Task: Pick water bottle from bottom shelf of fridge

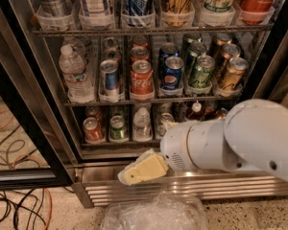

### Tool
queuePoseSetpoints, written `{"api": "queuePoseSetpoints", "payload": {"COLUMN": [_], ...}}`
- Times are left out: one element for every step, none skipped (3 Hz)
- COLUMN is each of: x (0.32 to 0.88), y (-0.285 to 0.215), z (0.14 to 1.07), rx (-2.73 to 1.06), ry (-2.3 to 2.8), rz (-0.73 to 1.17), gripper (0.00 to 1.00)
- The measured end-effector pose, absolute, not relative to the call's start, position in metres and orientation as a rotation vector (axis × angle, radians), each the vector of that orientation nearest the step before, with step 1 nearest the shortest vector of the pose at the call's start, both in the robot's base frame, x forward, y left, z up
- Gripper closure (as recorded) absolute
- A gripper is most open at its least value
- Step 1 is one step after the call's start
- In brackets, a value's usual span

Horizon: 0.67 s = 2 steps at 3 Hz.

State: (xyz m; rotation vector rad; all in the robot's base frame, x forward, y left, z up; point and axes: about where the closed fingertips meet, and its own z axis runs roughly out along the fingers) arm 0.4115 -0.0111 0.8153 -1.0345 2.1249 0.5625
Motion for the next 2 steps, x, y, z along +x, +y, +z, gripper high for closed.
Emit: {"api": "queuePoseSetpoints", "payload": {"x": [0.393,0.366], "y": [0.004,0.021], "z": [0.762,0.703], "rx": [-0.965,-0.918], "ry": [2.147,2.182], "rz": [0.596,0.592], "gripper": [0.0,0.0]}}
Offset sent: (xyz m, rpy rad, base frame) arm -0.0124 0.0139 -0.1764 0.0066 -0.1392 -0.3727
